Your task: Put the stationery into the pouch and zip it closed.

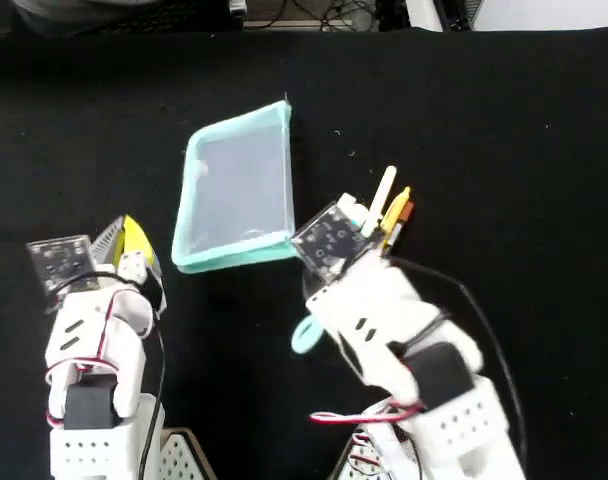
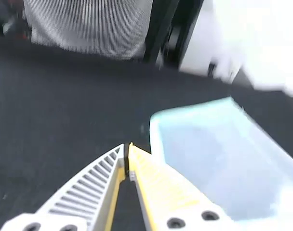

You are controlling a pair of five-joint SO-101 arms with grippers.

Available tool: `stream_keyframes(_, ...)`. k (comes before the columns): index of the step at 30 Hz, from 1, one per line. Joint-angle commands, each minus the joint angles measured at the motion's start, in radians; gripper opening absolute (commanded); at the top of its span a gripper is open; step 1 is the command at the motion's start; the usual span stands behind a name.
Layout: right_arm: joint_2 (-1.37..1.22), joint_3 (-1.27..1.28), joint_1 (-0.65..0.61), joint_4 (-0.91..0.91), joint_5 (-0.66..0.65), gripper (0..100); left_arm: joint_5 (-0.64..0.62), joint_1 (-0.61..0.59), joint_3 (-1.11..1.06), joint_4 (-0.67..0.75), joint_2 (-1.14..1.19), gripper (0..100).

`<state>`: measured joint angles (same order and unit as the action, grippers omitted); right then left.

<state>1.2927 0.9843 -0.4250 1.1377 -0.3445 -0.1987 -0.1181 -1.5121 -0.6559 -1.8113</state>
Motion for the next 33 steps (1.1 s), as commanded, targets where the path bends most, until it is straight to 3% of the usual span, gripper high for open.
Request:
stream_keyframes(1,-0.045,-0.234,0.008,0.055,-0.009,1.4,-0.035,-0.008,0.050,0.098,0.026,3)
stream_keyframes(10,-0.495,-0.667,0.006,0.097,-0.071,1.3,-0.157,-0.016,0.041,0.394,0.307,3)
stream_keyframes(15,-0.654,-0.868,-0.058,0.097,-0.071,1.3,-0.192,0.042,-0.005,0.397,0.430,3)
stream_keyframes(23,-0.848,-1.107,-0.187,0.097,-0.069,1.3,-0.195,0.147,-0.015,0.394,0.440,3)
stream_keyframes(28,-0.891,-1.179,-0.181,0.138,-0.063,1.3,-0.193,0.162,0.038,0.267,0.439,3)
stream_keyframes(33,-0.894,-1.182,-0.210,0.272,-0.069,1.3,-0.192,0.120,0.231,-0.038,0.439,3)
